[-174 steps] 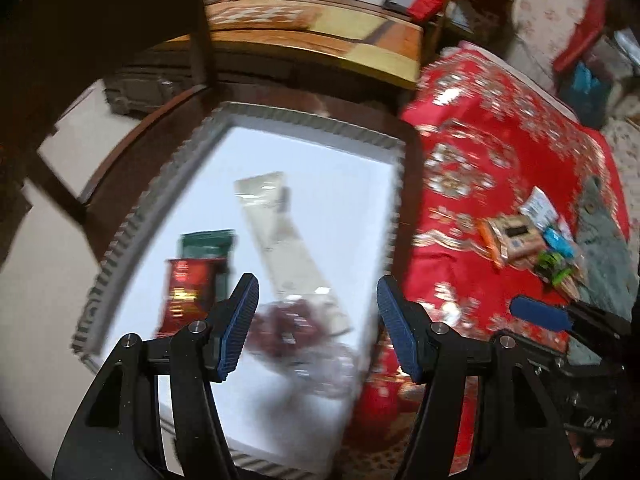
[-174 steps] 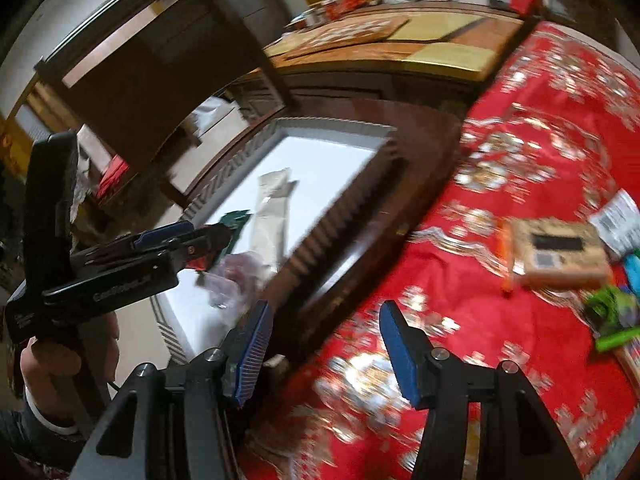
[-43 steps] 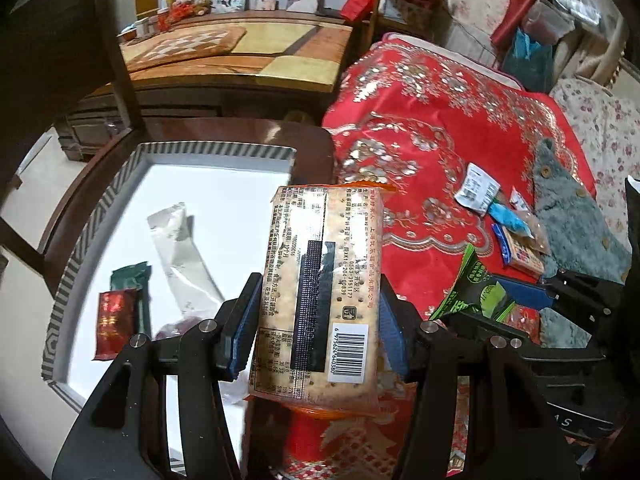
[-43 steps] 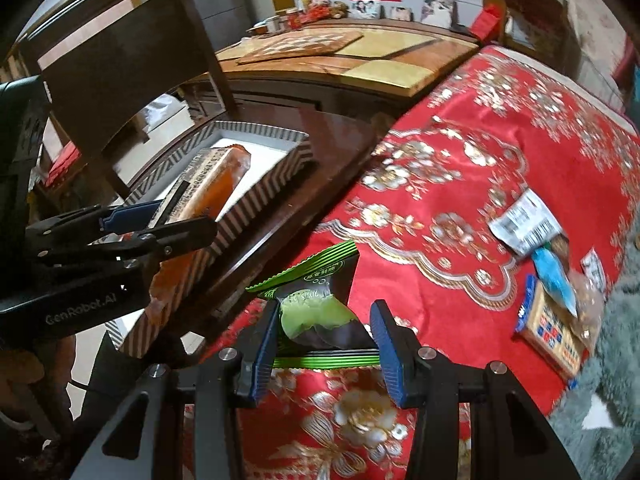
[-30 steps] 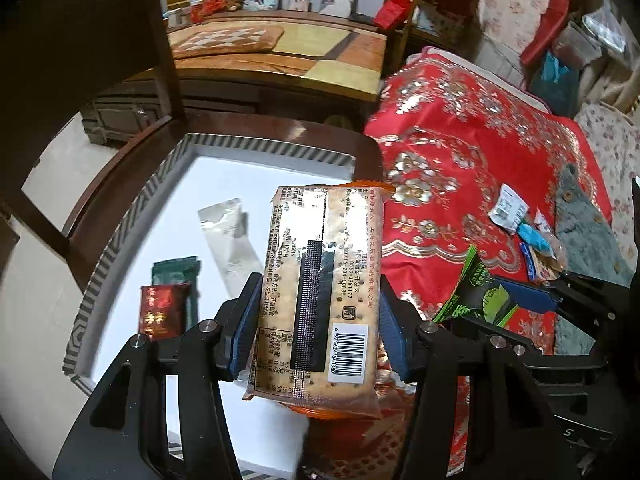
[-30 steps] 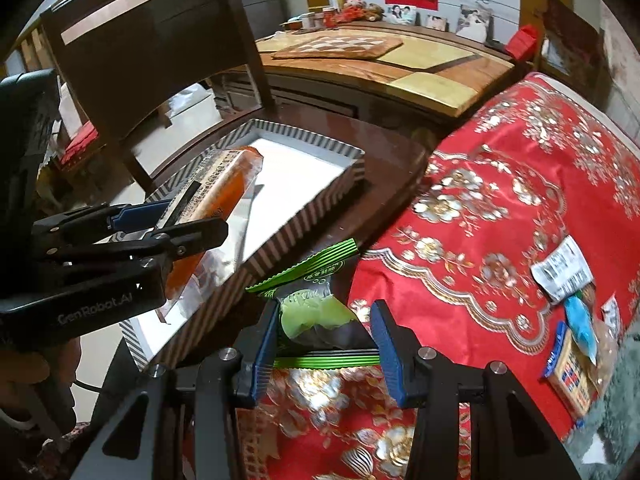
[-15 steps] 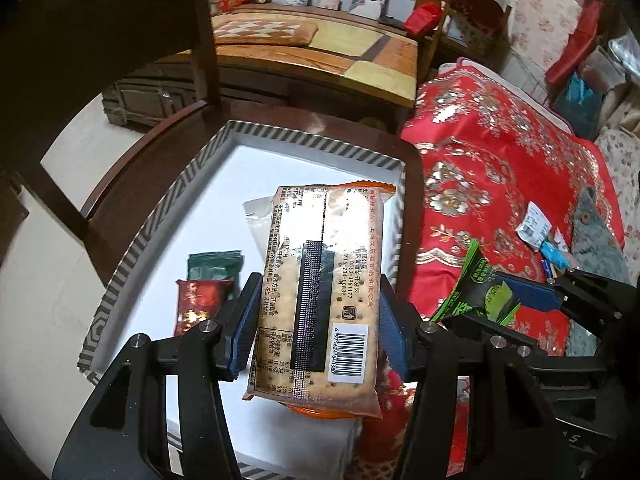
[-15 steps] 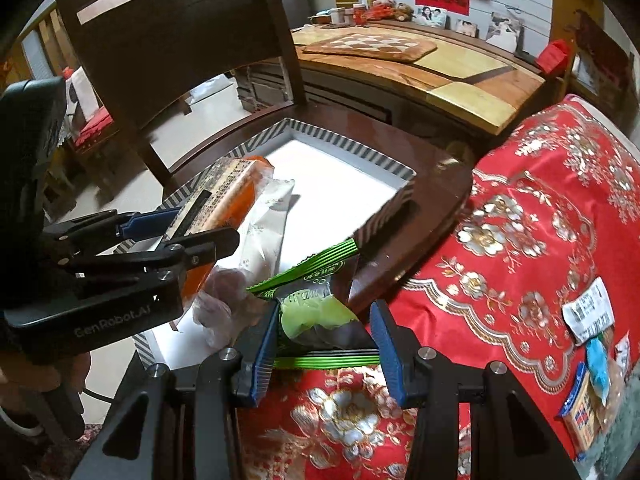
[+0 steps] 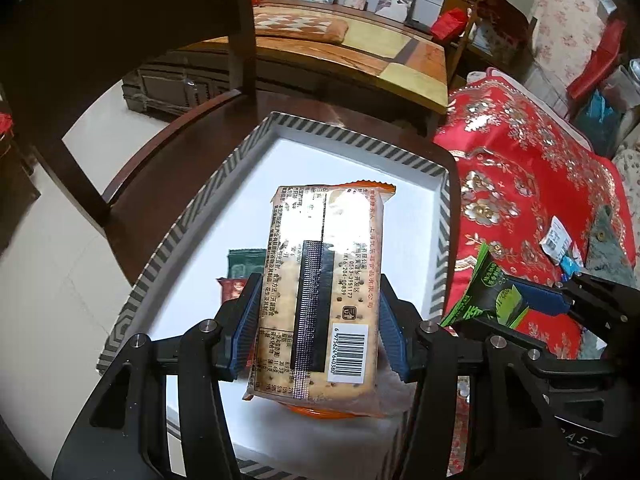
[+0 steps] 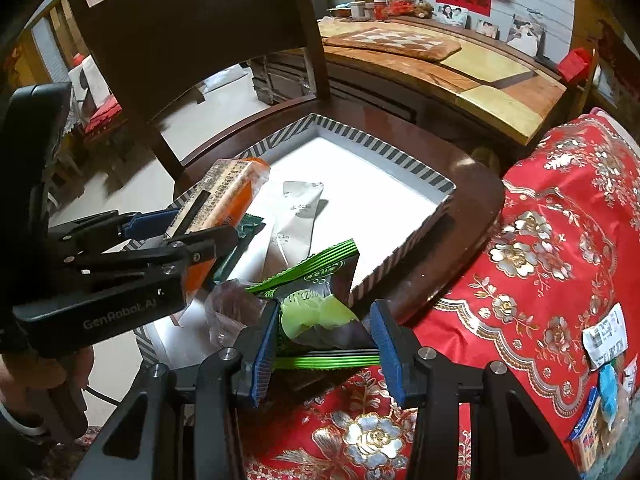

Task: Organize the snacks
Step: 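Carry the biscuit bar and green sachet over the white tray and lower them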

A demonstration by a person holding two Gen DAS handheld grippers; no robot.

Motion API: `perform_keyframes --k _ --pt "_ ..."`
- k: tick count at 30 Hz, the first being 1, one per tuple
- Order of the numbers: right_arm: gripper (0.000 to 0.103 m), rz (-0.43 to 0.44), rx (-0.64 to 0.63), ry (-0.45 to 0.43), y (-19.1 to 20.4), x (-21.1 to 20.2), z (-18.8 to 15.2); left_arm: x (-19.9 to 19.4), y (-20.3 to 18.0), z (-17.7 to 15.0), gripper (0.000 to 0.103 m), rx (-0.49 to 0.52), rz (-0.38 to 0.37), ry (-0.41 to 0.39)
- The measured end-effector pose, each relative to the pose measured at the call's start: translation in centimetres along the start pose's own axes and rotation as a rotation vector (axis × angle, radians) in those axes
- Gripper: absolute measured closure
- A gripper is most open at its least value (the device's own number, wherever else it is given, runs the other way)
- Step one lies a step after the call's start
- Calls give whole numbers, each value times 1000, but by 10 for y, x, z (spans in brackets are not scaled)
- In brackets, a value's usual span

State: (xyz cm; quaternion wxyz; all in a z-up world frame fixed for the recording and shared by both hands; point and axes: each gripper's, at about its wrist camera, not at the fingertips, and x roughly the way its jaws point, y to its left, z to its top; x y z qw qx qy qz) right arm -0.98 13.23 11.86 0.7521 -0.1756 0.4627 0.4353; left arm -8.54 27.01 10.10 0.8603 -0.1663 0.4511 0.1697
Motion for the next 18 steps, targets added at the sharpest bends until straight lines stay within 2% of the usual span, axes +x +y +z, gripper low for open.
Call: perform_keyframes --k 18 --pt "59 9 -13 33 3 27 20 10 37 2 50 -80 43 25"
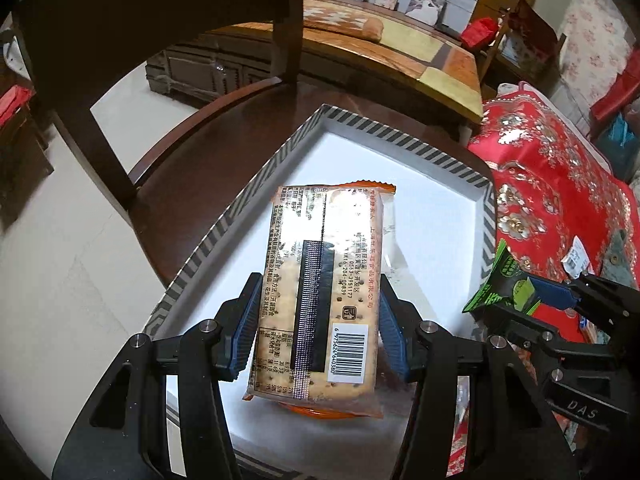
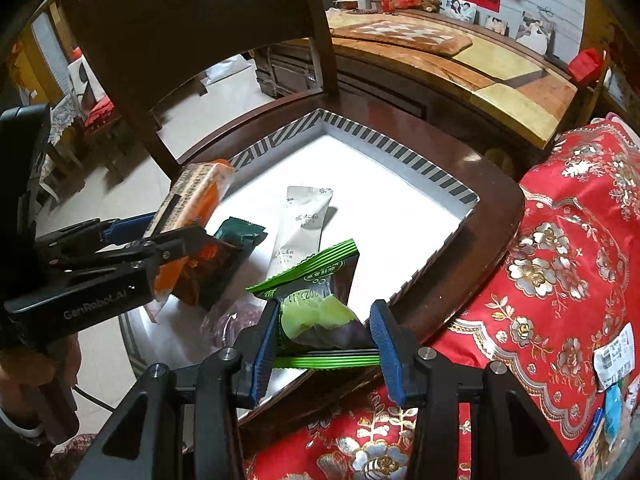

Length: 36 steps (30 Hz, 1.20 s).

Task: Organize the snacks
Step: 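Carry the biscuit bar and green sachet over the white tray and lower them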

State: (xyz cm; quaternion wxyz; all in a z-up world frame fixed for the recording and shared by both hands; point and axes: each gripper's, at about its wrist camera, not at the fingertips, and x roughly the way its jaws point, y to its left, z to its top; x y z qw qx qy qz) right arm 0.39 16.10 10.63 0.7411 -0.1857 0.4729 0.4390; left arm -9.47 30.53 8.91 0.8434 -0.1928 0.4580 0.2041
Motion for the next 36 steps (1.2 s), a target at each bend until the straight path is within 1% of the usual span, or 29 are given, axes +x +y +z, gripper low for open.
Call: perform_keyframes --k 13,23,31,36 --pt "59 -2 1 37 -6 25 17 10 18 7 50 -51 -5 21" --pt "59 -6 -16 78 -8 53 25 28 6 7 50 -36 -25 57" --pt "59 -9 -20 105 -10 69 29 33 -4 8 50 0 2 49" --pt "59 -6 -16 108 -11 71 30 33 -8 8 50 11 13 43"
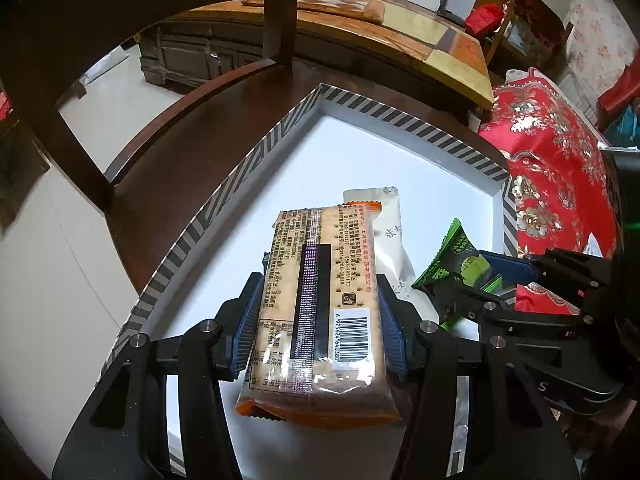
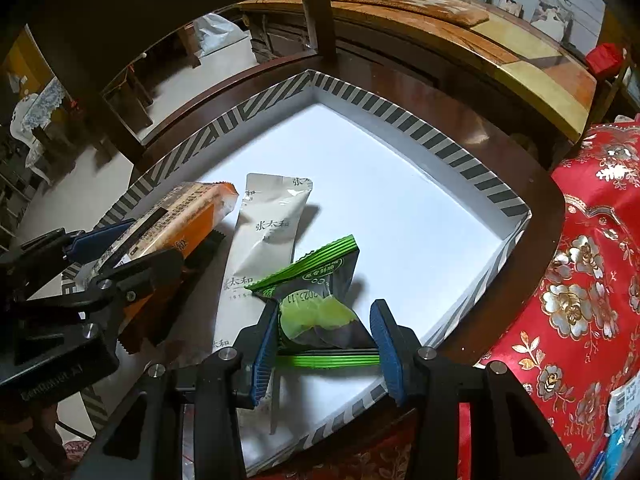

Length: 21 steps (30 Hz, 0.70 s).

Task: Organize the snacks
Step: 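Carry the biscuit bar and green sachet over the white tray and lower them, then open both grippers to release the biscuit bar and green sachet in the tray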

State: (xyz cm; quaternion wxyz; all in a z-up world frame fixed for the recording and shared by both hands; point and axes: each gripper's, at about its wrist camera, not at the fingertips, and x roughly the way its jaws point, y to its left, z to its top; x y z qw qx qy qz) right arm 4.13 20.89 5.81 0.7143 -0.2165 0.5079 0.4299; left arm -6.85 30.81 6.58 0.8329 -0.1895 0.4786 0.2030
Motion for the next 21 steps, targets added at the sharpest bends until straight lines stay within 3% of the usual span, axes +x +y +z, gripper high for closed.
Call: perform_keyframes --k 21 --pt "56 -10 36 11 3 -3 1 3 -5 3 50 13 38 2"
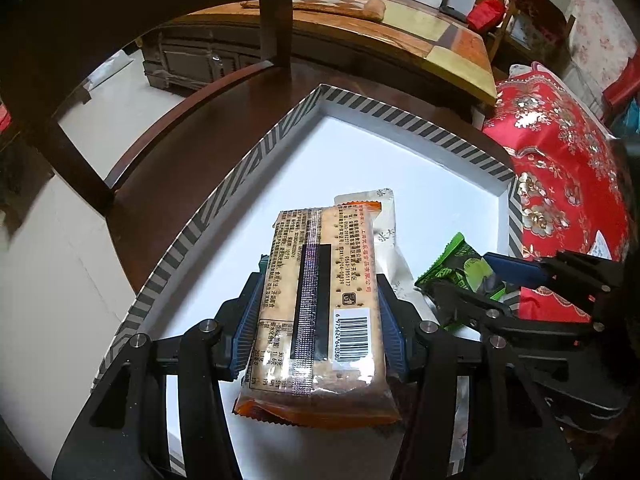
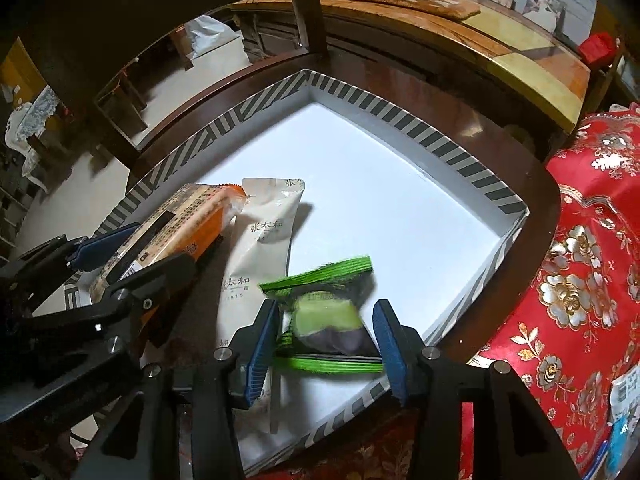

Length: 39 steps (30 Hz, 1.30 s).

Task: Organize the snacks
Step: 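Open both grippers to release the biscuit bar and green sachet in the tray, then move both open tools back over the remaining snacks on the cloth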

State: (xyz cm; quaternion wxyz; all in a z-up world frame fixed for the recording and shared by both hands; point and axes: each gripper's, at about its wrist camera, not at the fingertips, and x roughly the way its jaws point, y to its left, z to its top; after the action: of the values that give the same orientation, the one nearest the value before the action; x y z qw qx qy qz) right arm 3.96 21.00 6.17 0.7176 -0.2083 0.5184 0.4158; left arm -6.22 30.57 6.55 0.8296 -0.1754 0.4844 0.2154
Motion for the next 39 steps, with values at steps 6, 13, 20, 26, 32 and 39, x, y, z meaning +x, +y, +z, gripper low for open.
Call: perform_keyframes --k 6,13,20,26,32,39 --pt "52 22 26 -22 2 -11 -3 -2 3 -1 48 -12 11 6" --pt "52 44 69 -90 -5 -38 -20 -16 7 -1 45 -41 12 -16" --pt "52 49 133 -123 -25 -62 -50 -33 -9 -7 45 -15 -10 -35" --pt "52 36 199 -145 -47 -82 -84 -45 -42 -15 45 43 -50 -42" --pt "51 0 265 -150 -73 -100 -118 -52 -90 -24 45 116 -102 -40" --pt "51 -44 346 -163 -107 -122 -163 -54 -137 -39 45 191 -163 -14"
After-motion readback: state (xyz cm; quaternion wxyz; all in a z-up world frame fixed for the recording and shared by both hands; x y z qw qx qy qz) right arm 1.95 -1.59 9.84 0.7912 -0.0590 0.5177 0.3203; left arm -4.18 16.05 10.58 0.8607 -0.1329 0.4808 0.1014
